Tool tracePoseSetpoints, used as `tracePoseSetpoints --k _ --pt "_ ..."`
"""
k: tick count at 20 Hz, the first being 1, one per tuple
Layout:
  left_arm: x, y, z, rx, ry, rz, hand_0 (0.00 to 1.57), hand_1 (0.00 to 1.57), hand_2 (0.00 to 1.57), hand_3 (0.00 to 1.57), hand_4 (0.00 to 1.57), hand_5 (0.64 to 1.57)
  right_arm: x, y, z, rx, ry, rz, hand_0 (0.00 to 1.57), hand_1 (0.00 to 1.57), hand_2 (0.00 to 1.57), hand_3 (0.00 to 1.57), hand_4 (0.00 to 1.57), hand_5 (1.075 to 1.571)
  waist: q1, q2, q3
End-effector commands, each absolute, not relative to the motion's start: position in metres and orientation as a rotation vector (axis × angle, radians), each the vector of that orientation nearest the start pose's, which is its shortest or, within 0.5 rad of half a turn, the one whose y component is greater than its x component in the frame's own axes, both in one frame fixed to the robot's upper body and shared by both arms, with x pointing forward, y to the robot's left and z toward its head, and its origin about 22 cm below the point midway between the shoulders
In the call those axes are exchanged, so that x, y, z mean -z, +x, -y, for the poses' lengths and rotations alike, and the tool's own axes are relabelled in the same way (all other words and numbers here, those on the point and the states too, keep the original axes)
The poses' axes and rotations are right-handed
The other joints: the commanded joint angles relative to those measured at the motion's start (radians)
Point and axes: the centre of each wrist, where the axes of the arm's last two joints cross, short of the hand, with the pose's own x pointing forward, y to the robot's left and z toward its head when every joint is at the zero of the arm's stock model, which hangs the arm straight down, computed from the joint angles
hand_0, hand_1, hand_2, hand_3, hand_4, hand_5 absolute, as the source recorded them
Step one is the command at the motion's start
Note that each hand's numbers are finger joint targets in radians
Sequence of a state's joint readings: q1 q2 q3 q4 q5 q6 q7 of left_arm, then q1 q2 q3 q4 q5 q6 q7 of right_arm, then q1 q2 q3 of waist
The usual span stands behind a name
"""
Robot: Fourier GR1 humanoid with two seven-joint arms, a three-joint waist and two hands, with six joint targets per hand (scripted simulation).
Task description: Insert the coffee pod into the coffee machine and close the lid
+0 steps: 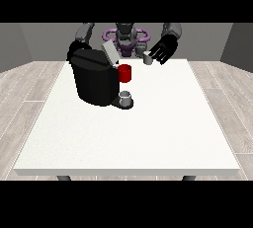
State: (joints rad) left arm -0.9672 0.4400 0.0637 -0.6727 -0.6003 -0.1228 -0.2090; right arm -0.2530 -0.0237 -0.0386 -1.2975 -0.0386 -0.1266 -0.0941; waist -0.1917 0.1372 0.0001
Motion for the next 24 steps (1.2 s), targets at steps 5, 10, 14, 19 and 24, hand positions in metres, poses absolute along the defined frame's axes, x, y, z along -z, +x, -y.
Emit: tracePoseSetpoints --k 5,10,14,19,24 --pt "-0.214 0.455 -0.288 0.828 0.659 1.627 1.24 1.24 1.26 1.20 0.48 1.571 -0.014 0.303 0.188 0.014 -0.018 1.651 0.00 0.00 0.00 0.00 0.51 1.571 -0.067 0.013 0.0000" --pt "-0.214 0.457 -0.270 0.863 0.694 1.670 1.28 1.28 1.34 1.28 0.52 1.571 -0.031 0.311 0.202 0.000 -0.040 1.661 0.00 0.00 0.00 0.00 0.51 1.571 -0.087 0.040 0.0000" --pt "-0.218 0.458 -0.268 0.849 0.734 1.678 1.28 1.28 1.31 1.23 0.50 1.571 -0.044 0.318 0.203 0.002 -0.073 1.692 0.00 0.00 0.00 0.00 0.54 1.571 -0.096 0.065 -0.0001" --pt "-0.228 0.459 -0.259 0.858 0.693 1.727 1.31 1.31 1.33 1.24 0.49 1.571 -0.034 0.318 0.214 0.043 -0.083 1.725 0.00 0.00 0.00 0.00 0.48 1.571 -0.081 0.101 0.0001" --pt "-0.251 0.461 -0.268 0.835 0.759 1.717 1.33 1.33 1.34 1.23 0.50 1.571 -0.061 0.329 0.206 0.037 -0.052 1.780 0.00 0.00 0.00 0.00 0.48 1.571 -0.118 0.163 -0.0001"
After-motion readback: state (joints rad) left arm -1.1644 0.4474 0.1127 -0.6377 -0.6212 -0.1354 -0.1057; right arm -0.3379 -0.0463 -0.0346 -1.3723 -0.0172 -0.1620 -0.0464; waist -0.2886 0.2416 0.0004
